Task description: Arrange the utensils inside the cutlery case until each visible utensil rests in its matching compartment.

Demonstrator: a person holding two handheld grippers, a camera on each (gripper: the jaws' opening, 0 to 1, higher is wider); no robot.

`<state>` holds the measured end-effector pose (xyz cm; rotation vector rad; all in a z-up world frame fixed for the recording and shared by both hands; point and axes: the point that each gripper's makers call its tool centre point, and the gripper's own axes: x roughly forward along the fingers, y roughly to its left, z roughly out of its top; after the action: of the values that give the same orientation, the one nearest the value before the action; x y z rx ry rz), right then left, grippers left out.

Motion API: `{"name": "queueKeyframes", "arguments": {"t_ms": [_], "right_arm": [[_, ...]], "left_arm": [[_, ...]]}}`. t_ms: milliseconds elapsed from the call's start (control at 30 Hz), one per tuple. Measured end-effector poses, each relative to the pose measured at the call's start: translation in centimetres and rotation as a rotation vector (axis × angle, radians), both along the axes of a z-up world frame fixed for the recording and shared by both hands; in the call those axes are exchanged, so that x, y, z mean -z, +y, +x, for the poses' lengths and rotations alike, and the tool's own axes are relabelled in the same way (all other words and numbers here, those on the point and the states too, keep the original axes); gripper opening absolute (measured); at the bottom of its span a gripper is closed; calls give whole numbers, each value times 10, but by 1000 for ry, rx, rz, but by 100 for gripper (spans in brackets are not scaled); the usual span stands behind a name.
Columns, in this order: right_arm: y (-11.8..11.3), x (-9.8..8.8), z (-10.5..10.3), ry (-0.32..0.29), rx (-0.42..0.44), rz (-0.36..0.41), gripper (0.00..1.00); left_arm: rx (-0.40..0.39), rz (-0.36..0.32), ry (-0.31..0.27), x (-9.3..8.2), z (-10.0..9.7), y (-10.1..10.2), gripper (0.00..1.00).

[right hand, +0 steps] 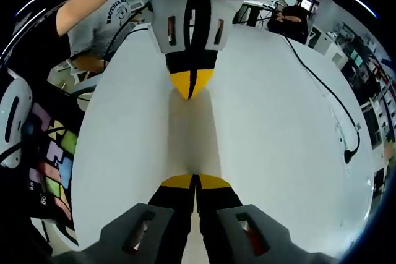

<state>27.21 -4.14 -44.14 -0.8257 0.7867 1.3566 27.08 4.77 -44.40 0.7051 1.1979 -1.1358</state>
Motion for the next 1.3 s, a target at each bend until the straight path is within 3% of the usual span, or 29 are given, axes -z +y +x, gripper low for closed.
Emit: {"name": "queueKeyframes", "arguments": {"t_ms": [100,267,433,533,633,700,800,867,933,1033,1167,1300], "right_arm": [[-3,-8,1,-6,28,44,0],[-10,-28,15,-85,130,176,0],[-22,-25,28,-195,263,289,1],[-26,-18,18,-110,338,385,2],[-35,-14,14,-161,339,400,4],[-40,-13,11,-208,292,386,12],[-45,-16,10,-217,272,375,20],[-50,-19,10,-232,216,334,25],[-52,-24,10,-237,156,299,31],[-50,-32,12,-194,124,301,42],[-43,-28,10,-173,20,273,56],[-45,-8,4,-89,15,199,61]], "left_arm": [[9,-15,-16,0,0,-1,0],[-27,-41,-34,-1,1,-1,0],[-40,-66,-82,-2,0,-1,0],[-40,-74,-102,-1,-1,-1,0],[-47,-83,-107,-1,0,-1,0],[-44,-91,-104,-1,-1,-1,0],[-30,-97,-101,-1,-2,-1,1],[-1,-100,-92,-3,-6,-3,8],[75,-89,-98,-3,-11,-5,26],[119,-30,-125,-1,-14,-5,45],[134,3,-139,2,-8,-8,61],[140,40,-142,11,-4,-6,68]]}}
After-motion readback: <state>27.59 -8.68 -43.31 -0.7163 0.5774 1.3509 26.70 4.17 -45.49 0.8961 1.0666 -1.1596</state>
